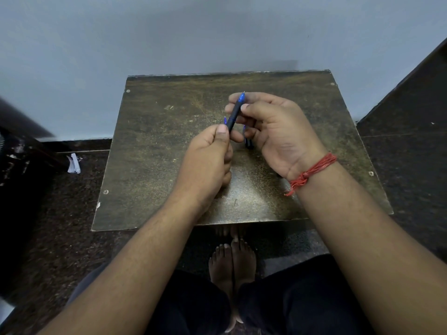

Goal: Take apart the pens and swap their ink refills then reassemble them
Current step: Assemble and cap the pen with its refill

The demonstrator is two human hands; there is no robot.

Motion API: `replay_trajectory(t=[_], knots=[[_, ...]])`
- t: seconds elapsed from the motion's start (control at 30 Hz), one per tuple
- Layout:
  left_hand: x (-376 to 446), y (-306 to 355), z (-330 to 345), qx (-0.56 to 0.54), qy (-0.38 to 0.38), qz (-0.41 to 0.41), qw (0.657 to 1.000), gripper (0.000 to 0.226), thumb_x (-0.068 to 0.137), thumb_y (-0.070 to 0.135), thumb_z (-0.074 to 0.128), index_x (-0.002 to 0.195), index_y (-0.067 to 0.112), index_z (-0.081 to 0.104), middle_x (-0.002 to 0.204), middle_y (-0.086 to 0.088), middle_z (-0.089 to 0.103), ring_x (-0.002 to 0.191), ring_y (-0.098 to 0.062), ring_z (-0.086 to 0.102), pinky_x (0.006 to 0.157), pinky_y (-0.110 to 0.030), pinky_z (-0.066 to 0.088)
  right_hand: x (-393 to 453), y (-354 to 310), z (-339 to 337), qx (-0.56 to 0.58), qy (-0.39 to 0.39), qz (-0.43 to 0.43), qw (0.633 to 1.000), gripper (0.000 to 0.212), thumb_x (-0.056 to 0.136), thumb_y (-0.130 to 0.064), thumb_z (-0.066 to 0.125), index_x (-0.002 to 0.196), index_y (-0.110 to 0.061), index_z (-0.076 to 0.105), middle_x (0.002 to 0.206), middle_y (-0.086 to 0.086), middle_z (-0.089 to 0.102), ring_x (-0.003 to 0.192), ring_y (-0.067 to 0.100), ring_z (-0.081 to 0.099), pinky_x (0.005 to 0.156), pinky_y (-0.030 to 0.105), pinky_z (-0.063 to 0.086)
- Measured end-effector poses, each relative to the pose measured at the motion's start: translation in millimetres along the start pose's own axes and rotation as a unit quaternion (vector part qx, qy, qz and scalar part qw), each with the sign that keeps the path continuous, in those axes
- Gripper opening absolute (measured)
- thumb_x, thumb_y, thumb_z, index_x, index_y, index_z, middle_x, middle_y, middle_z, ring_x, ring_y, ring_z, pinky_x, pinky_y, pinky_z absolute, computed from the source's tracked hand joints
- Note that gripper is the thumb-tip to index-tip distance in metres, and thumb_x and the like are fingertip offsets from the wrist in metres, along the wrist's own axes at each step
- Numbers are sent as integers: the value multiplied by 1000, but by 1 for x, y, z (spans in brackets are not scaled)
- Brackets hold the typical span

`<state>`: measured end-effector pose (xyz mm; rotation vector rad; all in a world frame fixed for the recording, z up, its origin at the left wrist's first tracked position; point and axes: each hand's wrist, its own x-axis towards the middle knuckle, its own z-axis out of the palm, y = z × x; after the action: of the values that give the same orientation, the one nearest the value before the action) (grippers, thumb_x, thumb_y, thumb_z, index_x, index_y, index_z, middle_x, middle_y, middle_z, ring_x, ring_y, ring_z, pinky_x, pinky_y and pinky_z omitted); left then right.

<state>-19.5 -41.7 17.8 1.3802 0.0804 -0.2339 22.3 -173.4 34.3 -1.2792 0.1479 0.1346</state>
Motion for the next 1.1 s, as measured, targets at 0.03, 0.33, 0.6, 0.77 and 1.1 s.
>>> replay_trajectory(t=[0.03,0.33,0.6,0.77,1.1], knots=[[0,0,0,0,-2,-1,1000,37,111,26,34,86,15,60,49,13,33,37,-2,22,39,-16,21,0,-1,0,8,3,4,1000,20,92,0,55,104,-1,71,95,15,75,87,24,61,63,29,42],[-1,1,0,4,-8,-3,1000,36,111,25,34,88,13,59,50,12,33,38,-3,22,39,-16,20,1,4,-1,-69,35,-12,997,9,85,-21,76,84,-17,68,81,1,69,75,14,61,66,35,43],[-1,0,-1,-4,-9,1,1000,36,111,25,34,88,13,59,50,11,32,38,-2,21,39,-16,19,-2,-1,-1,16,1,22,1000,24,92,0,53,109,0,70,101,17,75,88,22,66,75,37,49],[-1,0,-2,2,-10,-2,1000,36,111,27,35,88,15,60,51,13,34,38,-2,23,39,-17,21,-3,1,2,-50,24,12,998,13,87,-15,75,91,-11,63,87,11,63,81,23,58,77,41,51],[-1,0,-2,11,-7,2,1000,36,110,28,35,87,17,60,51,12,33,39,-3,22,39,-18,20,-6,-4,3,37,-12,24,999,32,87,10,48,111,5,68,100,19,73,86,24,64,64,30,53]])
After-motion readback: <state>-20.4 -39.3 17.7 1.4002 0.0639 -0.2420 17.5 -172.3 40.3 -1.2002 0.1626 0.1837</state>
